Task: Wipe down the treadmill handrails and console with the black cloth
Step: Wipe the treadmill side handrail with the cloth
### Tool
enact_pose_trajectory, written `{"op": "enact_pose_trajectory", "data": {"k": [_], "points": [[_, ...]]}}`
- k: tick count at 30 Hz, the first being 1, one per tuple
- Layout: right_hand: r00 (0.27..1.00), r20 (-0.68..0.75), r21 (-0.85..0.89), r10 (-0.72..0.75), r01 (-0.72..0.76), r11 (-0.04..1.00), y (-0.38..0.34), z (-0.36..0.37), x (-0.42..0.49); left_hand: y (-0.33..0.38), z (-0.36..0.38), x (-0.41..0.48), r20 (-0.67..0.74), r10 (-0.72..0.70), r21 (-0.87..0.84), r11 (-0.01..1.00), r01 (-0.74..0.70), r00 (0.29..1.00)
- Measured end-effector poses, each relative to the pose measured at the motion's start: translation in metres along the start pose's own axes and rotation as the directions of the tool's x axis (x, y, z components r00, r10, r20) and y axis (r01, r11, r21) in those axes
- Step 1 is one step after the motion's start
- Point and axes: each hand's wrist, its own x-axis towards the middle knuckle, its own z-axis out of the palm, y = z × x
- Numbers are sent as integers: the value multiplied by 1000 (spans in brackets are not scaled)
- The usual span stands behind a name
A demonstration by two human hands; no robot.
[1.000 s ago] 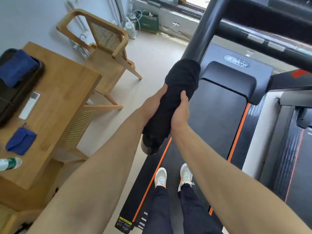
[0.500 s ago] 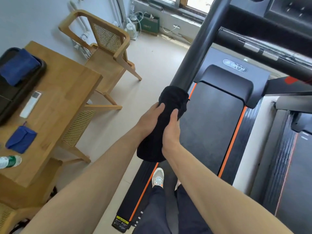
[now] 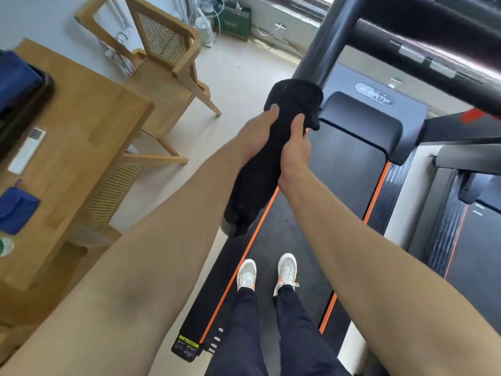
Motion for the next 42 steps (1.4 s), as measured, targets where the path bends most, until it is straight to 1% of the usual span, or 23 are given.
{"op": "enact_pose_trajectory", "data": {"k": [3, 5, 8, 11, 12, 14, 16, 18, 20, 21, 22, 23, 24, 26, 27, 29, 31, 33, 34, 36, 38, 40, 42], "points": [[997, -23, -145, -80, 76, 987, 19, -2, -28, -24, -6, -27, -24, 56, 121, 991, -53, 998], [994, 22, -235, -110, 112, 965, 34, -5, -51, -45, -13, -47, -37, 84, 143, 987, -78, 996], [984, 110, -350, -143, 173, 920, 51, -17, -81, -74, -17, -83, -78, 99, 27, 995, -97, 992], [969, 203, -441, -141, 219, 871, 62, -31, -107, -106, -6, -108, -224, 69, -138, 985, -102, 972], [961, 234, -463, -149, 245, 852, 66, -35, -116, -117, 2, -114, -306, 70, -172, 977, -127, 950], [949, 281, -525, -146, 279, 804, 73, -41, -129, -136, 24, -123, -495, 90, -204, 955, -216, 864], [943, 309, -581, -123, 290, 761, 77, -49, -138, -150, 44, -127, -624, 148, -136, 946, -294, 767], [938, 339, -600, -72, 274, 752, 76, -58, -142, -158, 56, -124, -686, 165, -67, 956, -287, 709], [938, 347, -590, -6, 223, 776, 72, -64, -146, -152, 57, -123, -728, 172, -28, 960, -279, 664], [939, 342, -582, 25, 191, 790, 72, -67, -146, -145, 54, -122, -725, 147, -56, 961, -270, 673], [942, 332, -566, 53, 154, 810, 73, -68, -146, -138, 48, -122, -708, 96, -127, 957, -260, 699], [945, 316, -548, 81, 112, 829, 76, -68, -147, -135, 39, -116, -661, 14, -211, 956, -204, 750], [947, 303, -530, 103, 78, 844, 80, -67, -148, -128, 29, -114, -592, -22, -242, 958, -152, 806], [952, 278, -473, 130, 18, 881, 89, -59, -150, -119, 5, -103, -391, -61, -327, 942, -77, 918], [957, 251, -437, 142, -19, 899, 93, -53, -152, -110, -5, -99, -285, -109, -402, 916, -15, 952], [975, 165, -384, 148, -75, 920, 101, -33, -155, -88, -17, -89, -112, -194, -463, 878, 121, 975], [996, 43, -324, 84, -66, 944, 108, -13, -158, -75, -23, -82, -23, -212, -408, 894, 185, 977], [997, -68, -298, -37, 15, 954, 115, 1, -161, -75, -26, -77, 14, -248, -412, 881, 232, 969], [989, -102, -313, -107, 70, 947, 119, 5, -162, -77, -26, -80, 38, -279, -409, 872, 270, 959], [969, -141, -322, -201, 147, 935, 124, 9, -160, -88, -29, -92, 60, -289, -432, 855, 286, 956], [948, -186, -303, -259, 196, 933, 122, 11, -150, -99, -29, -104, 34, -258, -433, 867, 247, 965], [930, -230, -298, -285, 211, 931, 112, 11, -136, -114, -25, -117, -35, -212, -420, 890, 178, 977], [918, -231, -314, -322, 243, 918, 103, 6, -122, -127, -17, -125, -106, -150, -439, 894, 89, 983]]}}
